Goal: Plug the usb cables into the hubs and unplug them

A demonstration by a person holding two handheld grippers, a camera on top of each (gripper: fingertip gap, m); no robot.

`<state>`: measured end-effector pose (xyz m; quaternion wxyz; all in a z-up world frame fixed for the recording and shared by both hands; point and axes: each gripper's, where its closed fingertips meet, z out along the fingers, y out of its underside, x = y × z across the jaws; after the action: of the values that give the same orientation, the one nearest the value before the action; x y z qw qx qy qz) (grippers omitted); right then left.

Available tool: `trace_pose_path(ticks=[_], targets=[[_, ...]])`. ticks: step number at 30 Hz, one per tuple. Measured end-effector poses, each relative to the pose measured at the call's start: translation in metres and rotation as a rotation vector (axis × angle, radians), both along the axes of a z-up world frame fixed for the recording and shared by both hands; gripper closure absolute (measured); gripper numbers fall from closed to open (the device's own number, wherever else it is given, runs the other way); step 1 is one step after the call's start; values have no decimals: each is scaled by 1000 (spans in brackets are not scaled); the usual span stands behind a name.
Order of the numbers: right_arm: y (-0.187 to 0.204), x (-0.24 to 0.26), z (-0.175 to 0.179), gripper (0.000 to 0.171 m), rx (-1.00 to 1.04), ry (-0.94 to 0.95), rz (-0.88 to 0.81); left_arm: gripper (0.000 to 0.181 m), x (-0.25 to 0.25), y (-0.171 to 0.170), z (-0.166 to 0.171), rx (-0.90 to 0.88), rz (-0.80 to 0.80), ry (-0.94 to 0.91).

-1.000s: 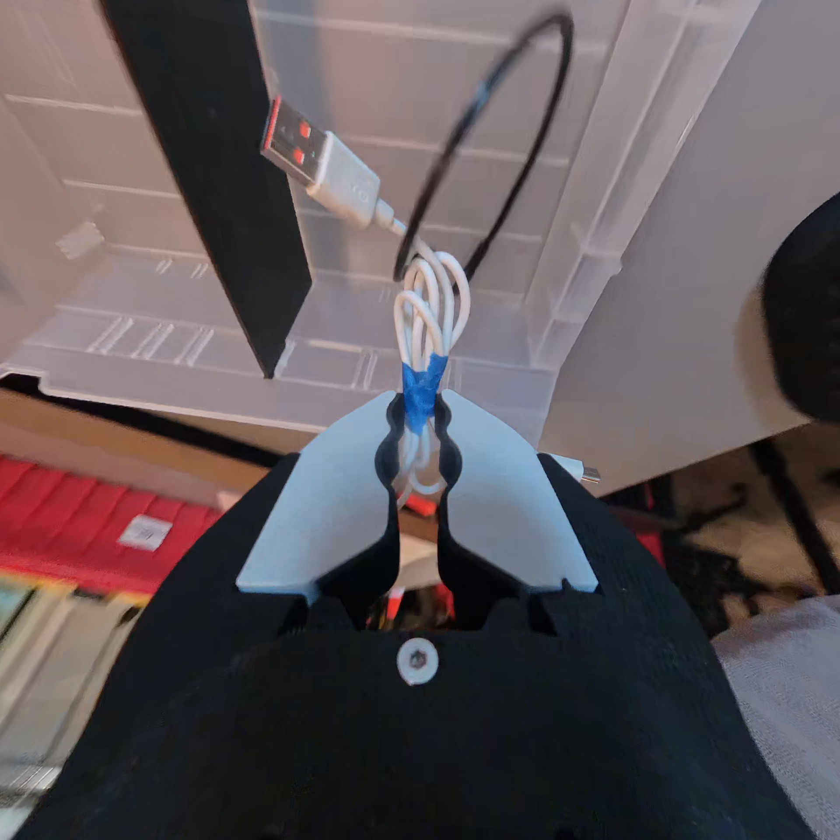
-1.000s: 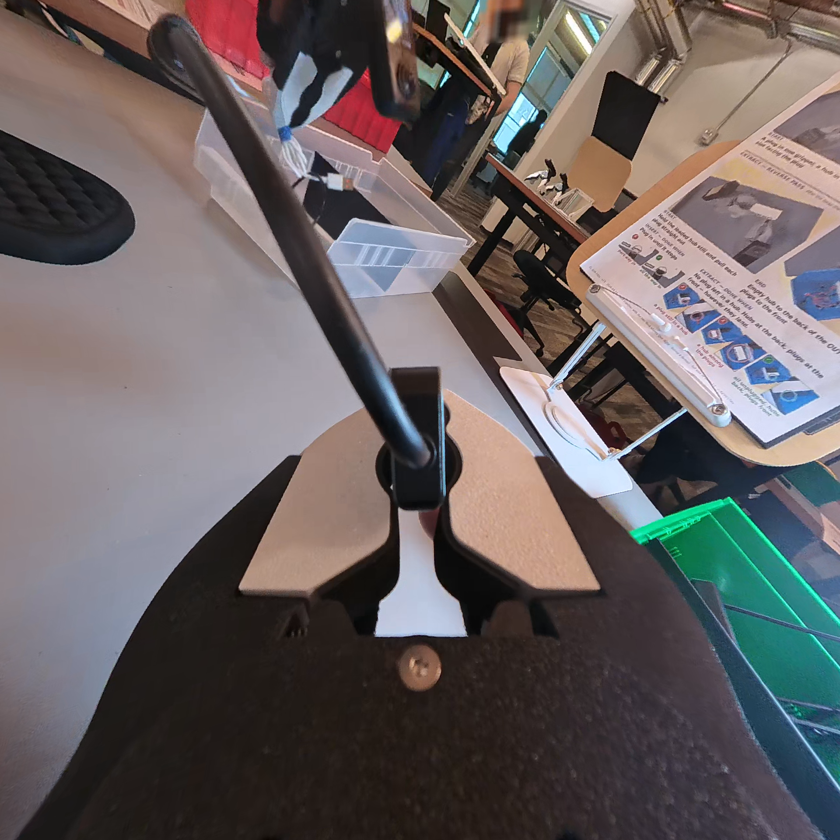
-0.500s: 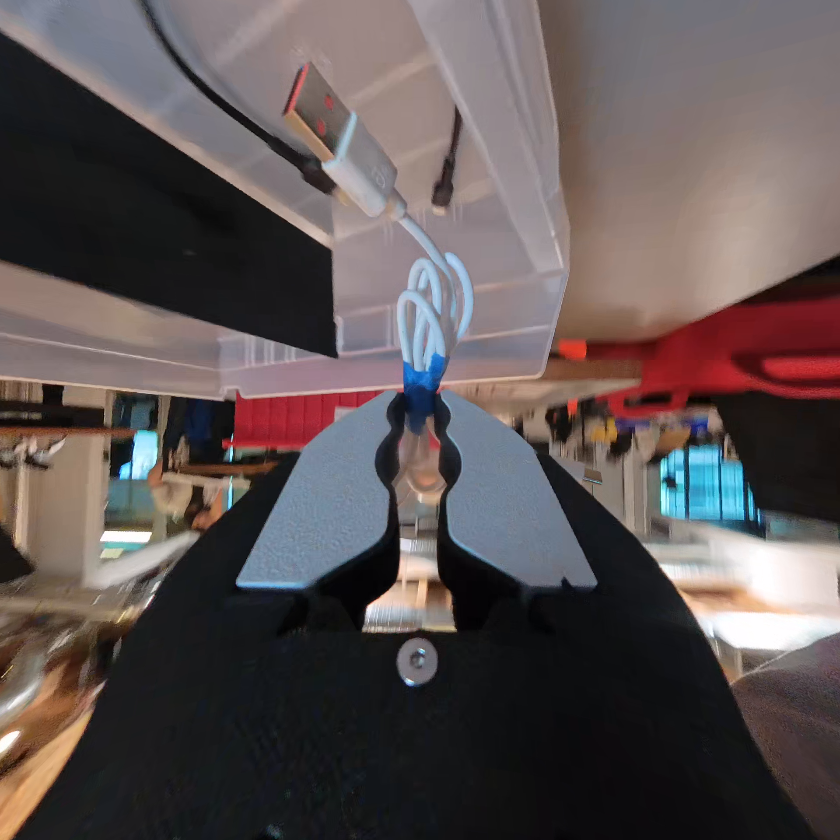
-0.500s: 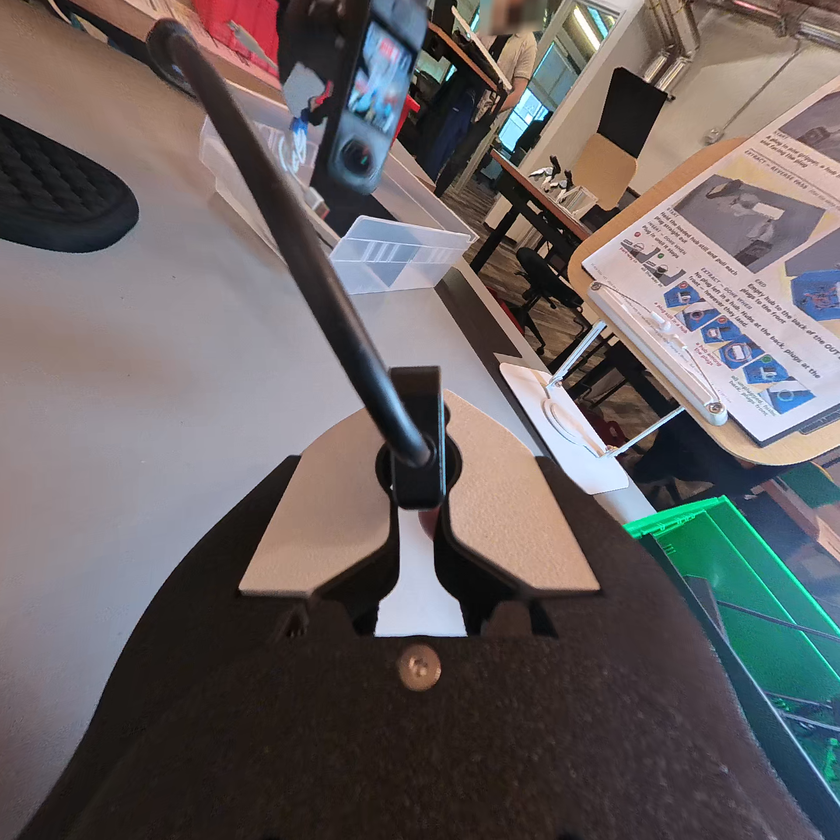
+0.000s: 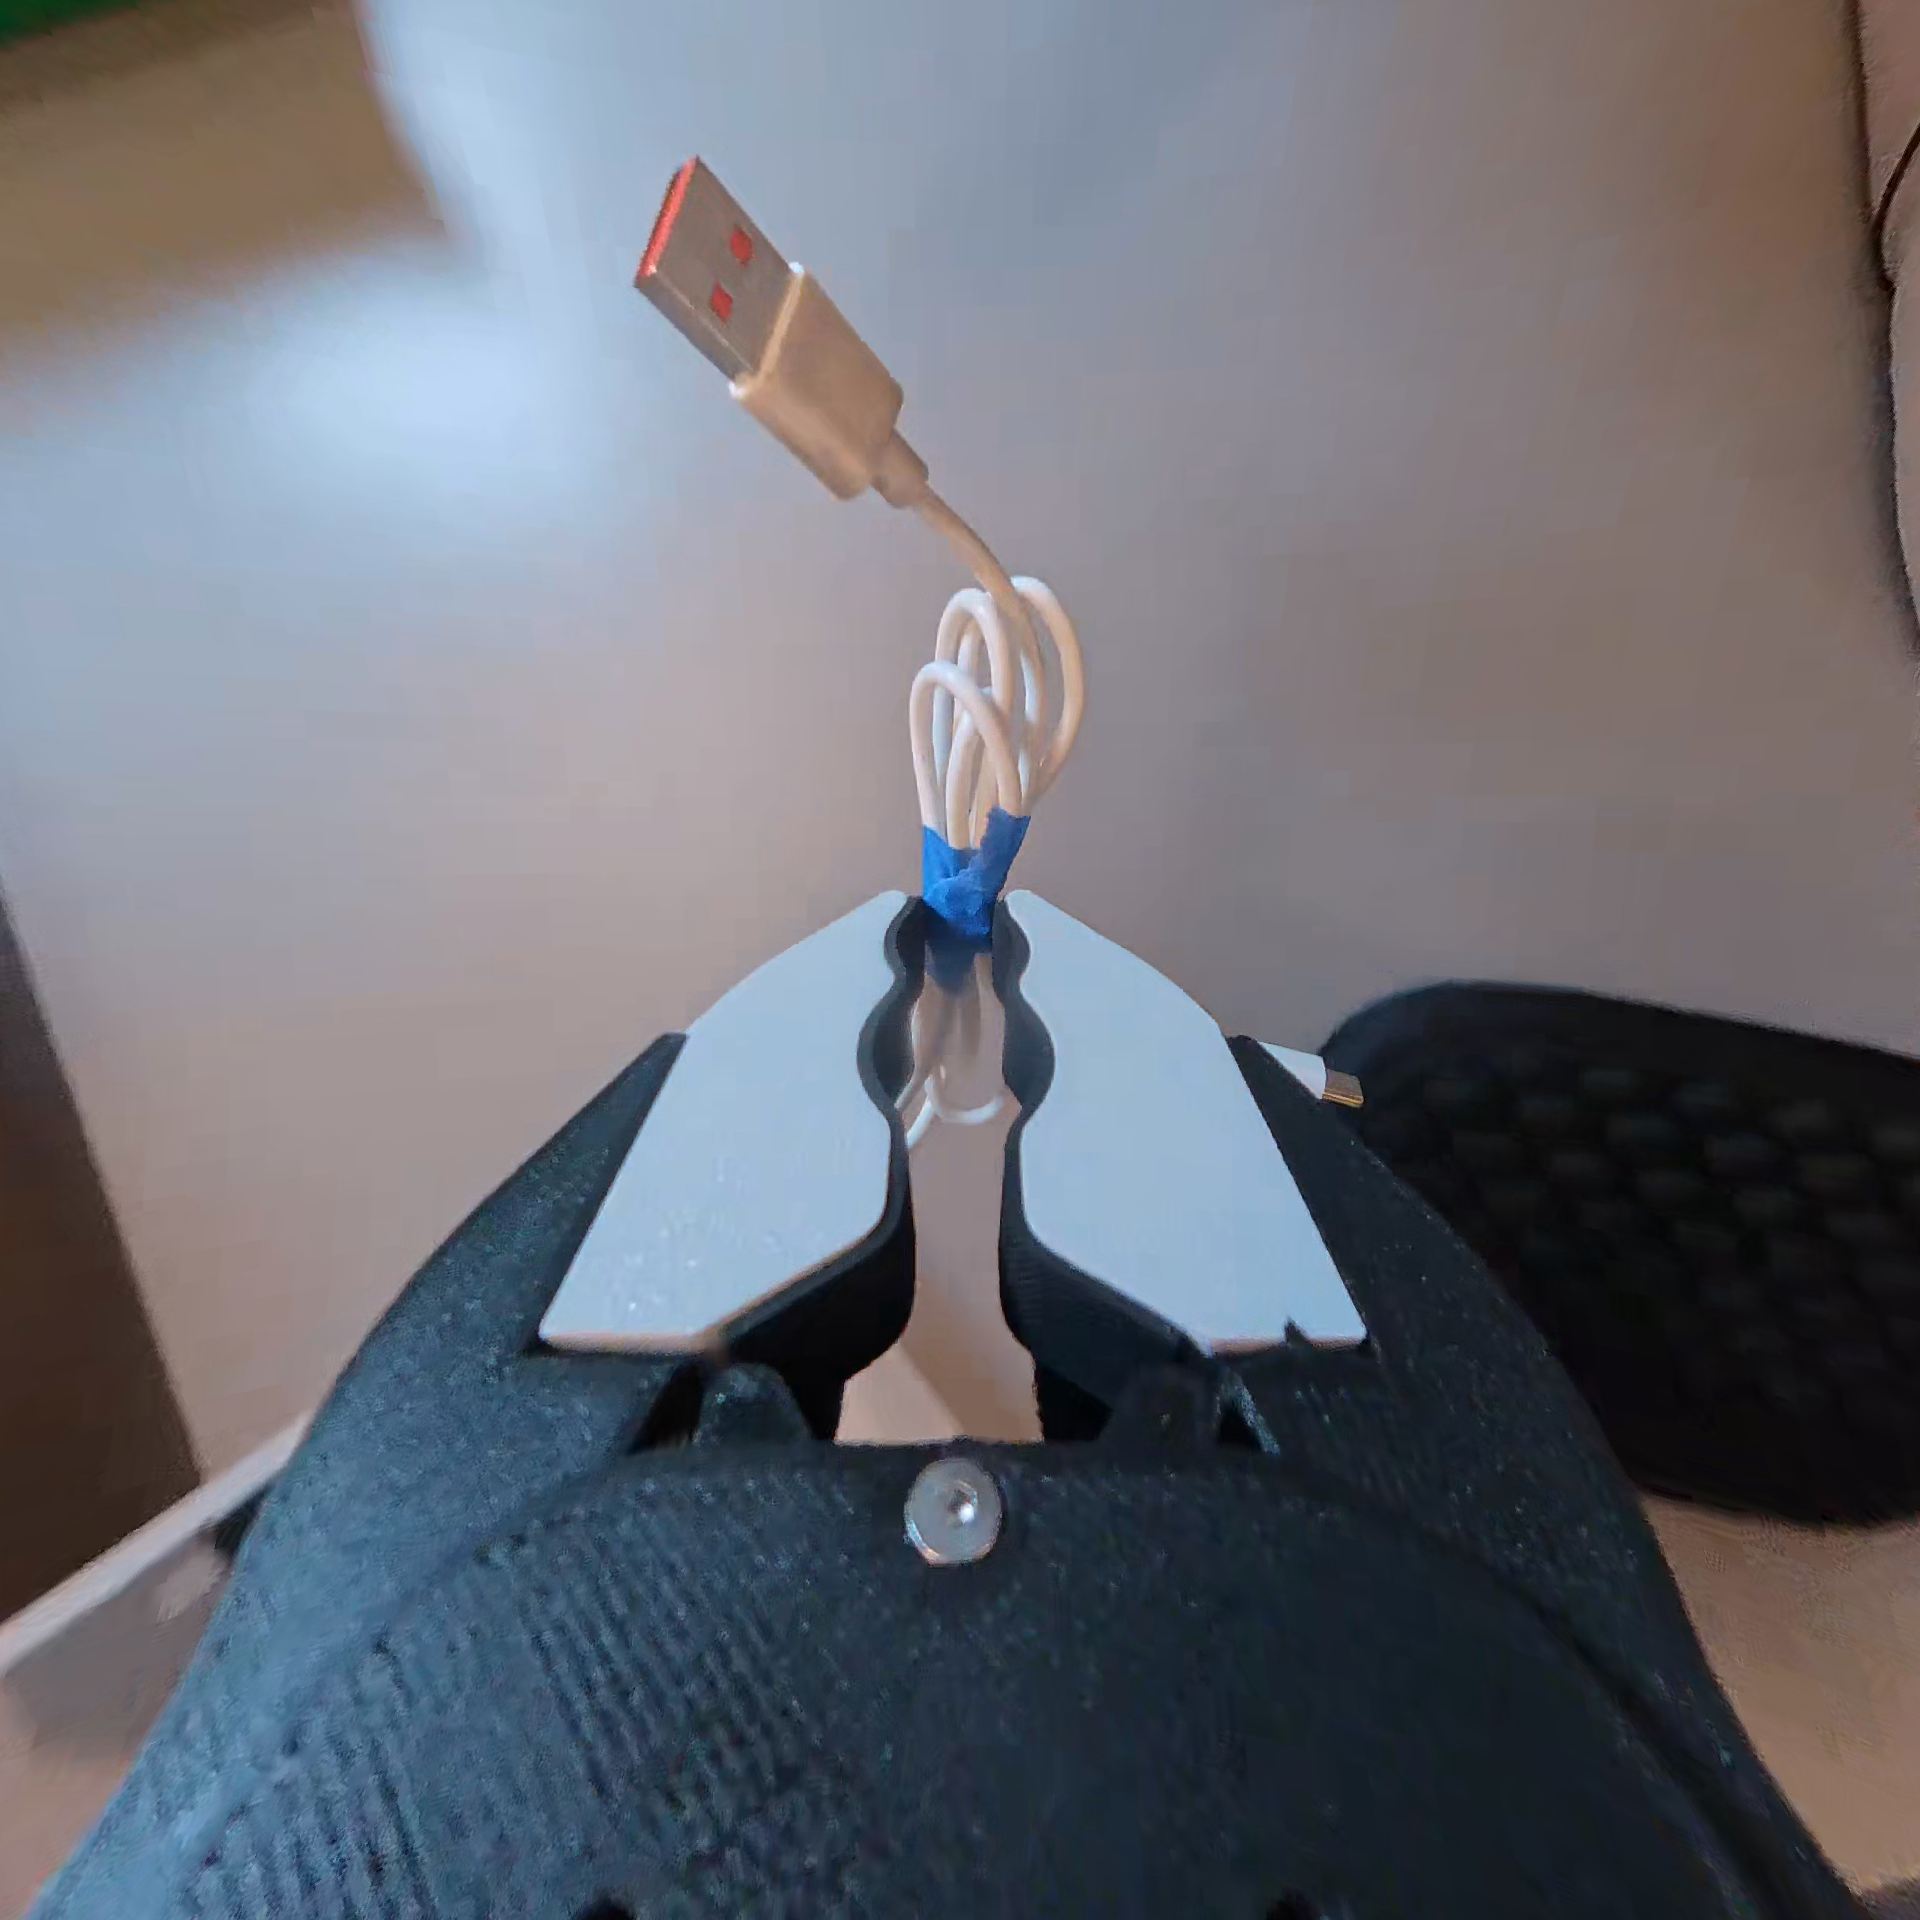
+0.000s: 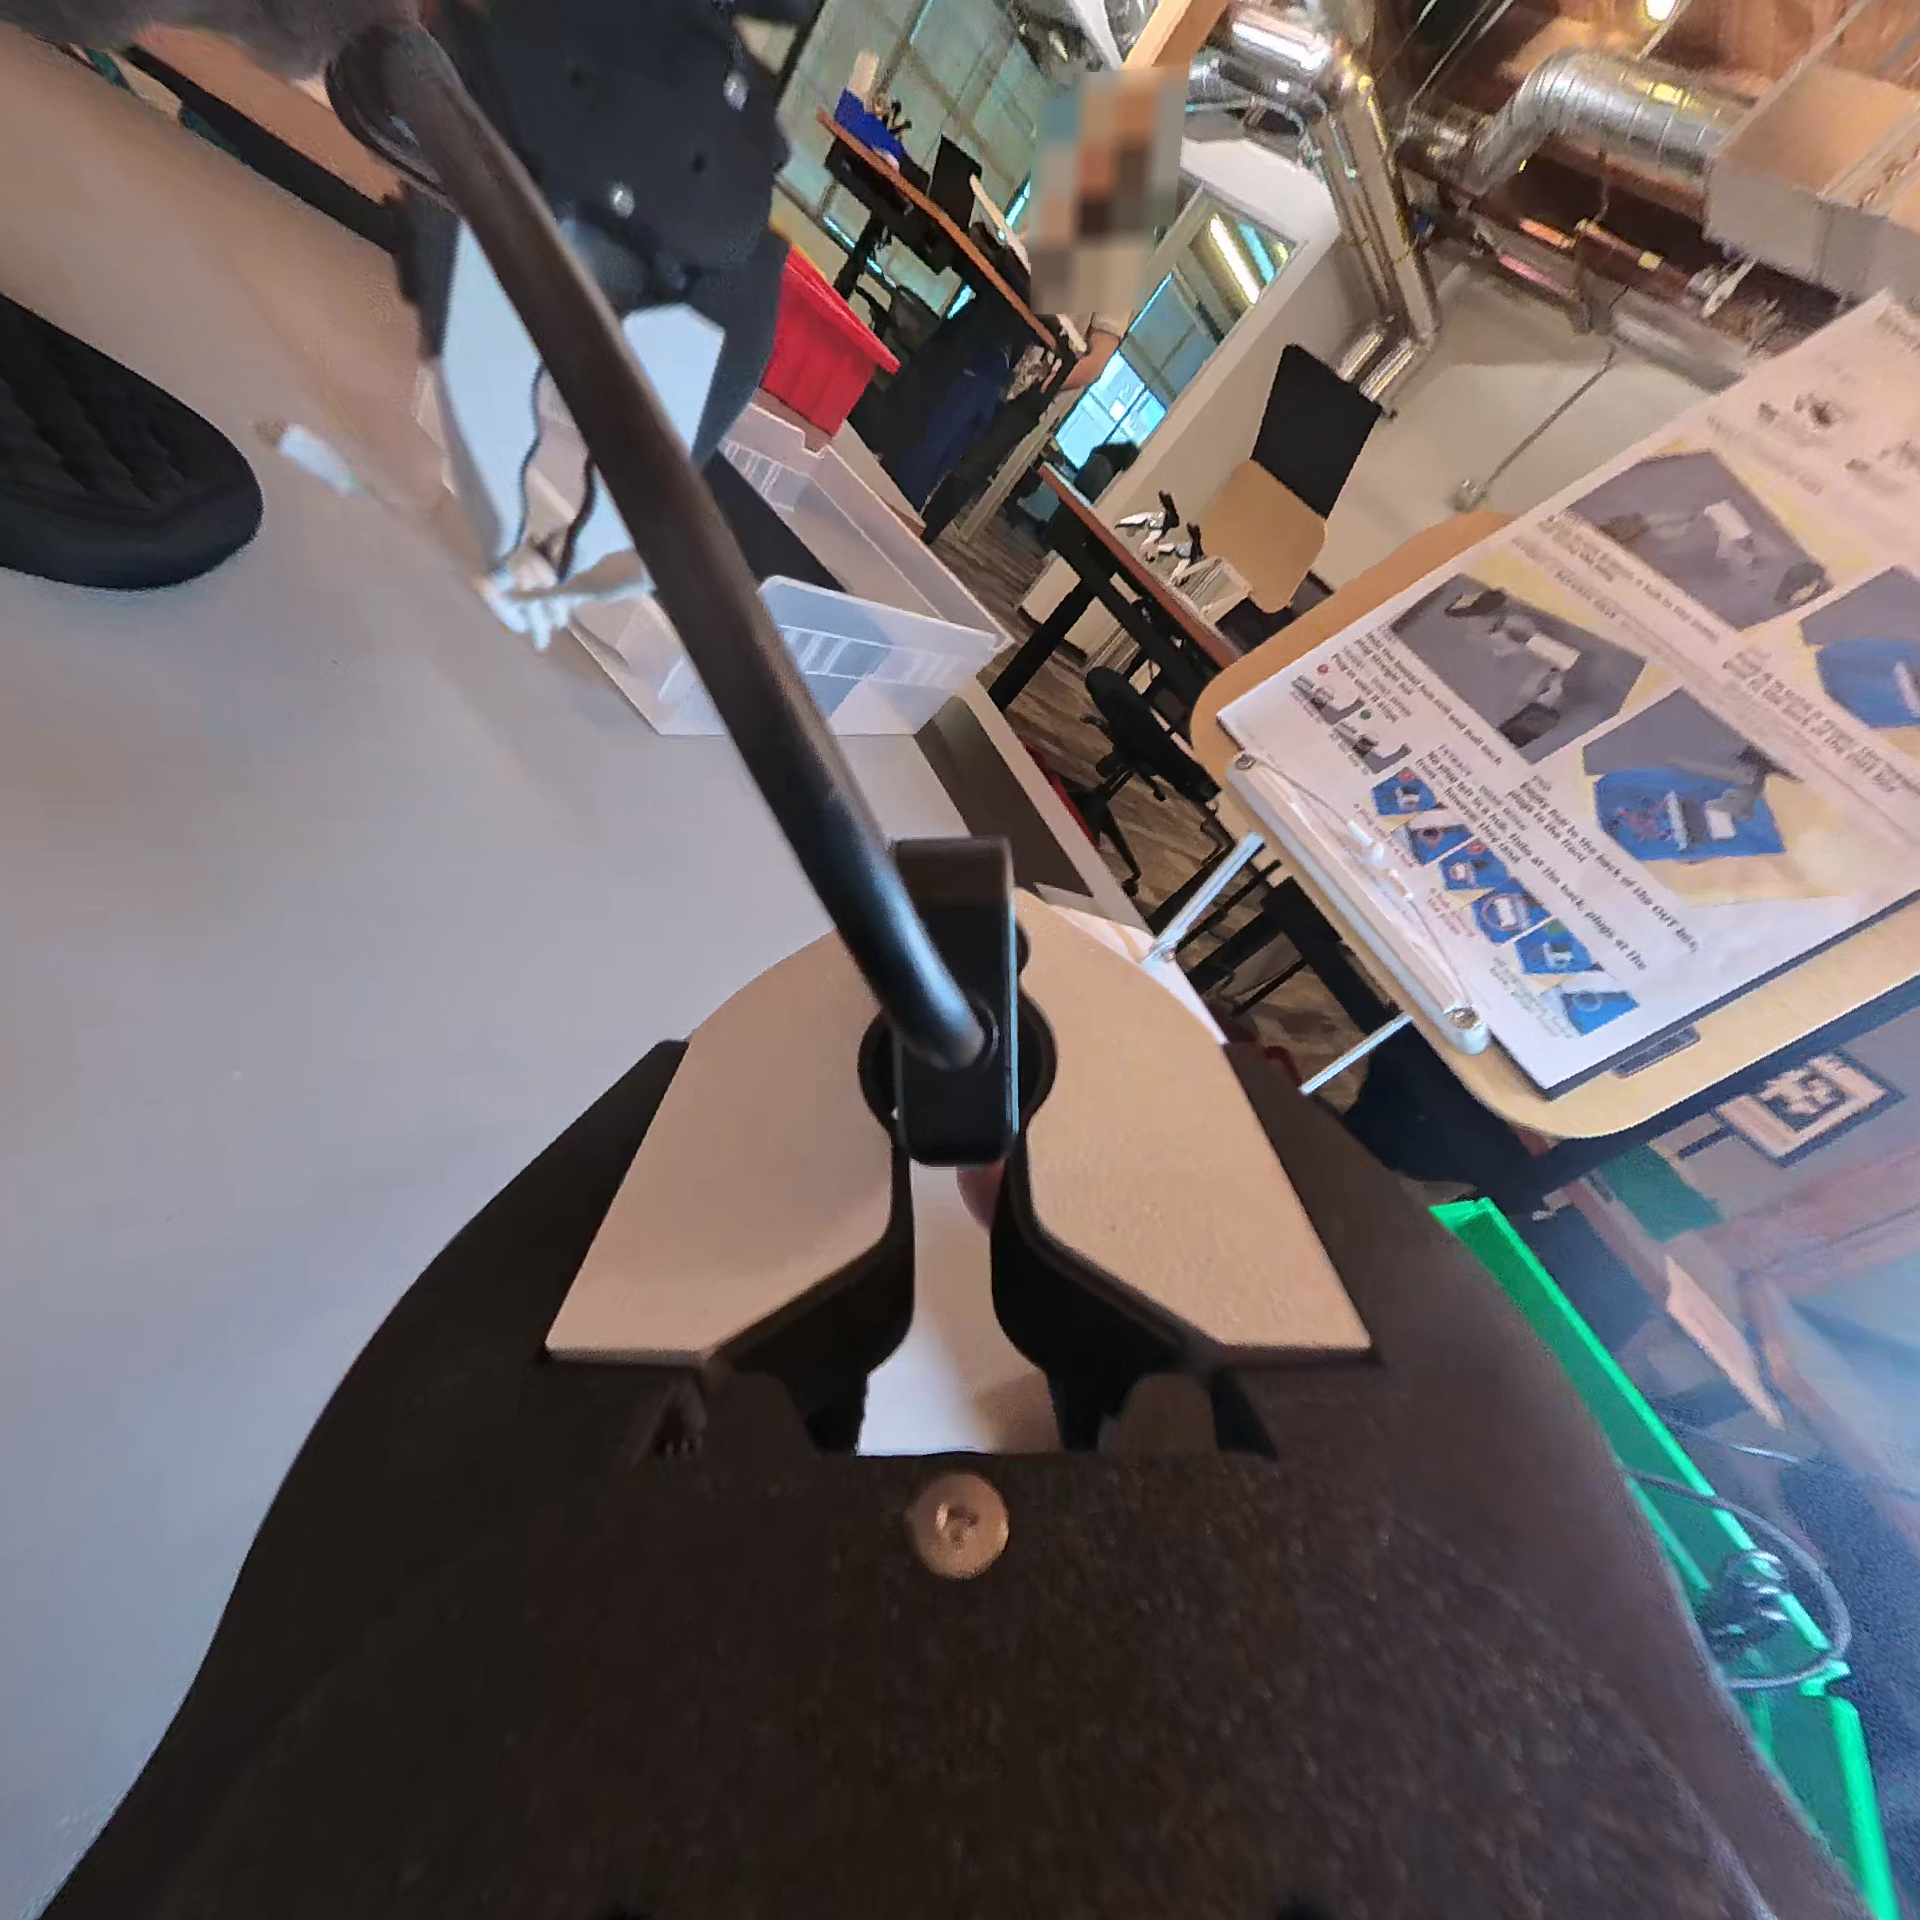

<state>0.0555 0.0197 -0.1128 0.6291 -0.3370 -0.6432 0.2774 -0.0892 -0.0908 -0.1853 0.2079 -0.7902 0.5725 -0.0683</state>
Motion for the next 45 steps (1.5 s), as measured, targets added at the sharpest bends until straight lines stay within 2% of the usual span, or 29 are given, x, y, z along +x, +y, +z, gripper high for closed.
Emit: trace_pose_path(ticks=[1,5,10,20,24,30,32,37,45], targets=[[-1,0,1,160,32,6,-5,168,9,0,-8,15,-15,-28],[-2,-1,-6,160,159,-26,-38,168,30,2,-32,44,-61,-98],[-2,-2,-19,160,266,-73,-52,169,41,9,-45,66,-87,-136],[-1,-5,-32,160,285,-106,-44,168,42,21,-64,115,-90,-104],[-3,-5,-32,160,279,-105,-41,168,36,28,-63,142,-56,-92],[-2,-7,-37,160,270,-123,-39,149,15,54,-51,211,86,-74],[-2,-7,-37,160,272,-124,-42,149,15,63,-42,238,132,-108],[1,-5,-34,160,266,-115,-48,152,50,66,-31,220,178,-241],[5,-2,-31,160,279,-116,-71,151,80,68,-66,10,185,-263]])
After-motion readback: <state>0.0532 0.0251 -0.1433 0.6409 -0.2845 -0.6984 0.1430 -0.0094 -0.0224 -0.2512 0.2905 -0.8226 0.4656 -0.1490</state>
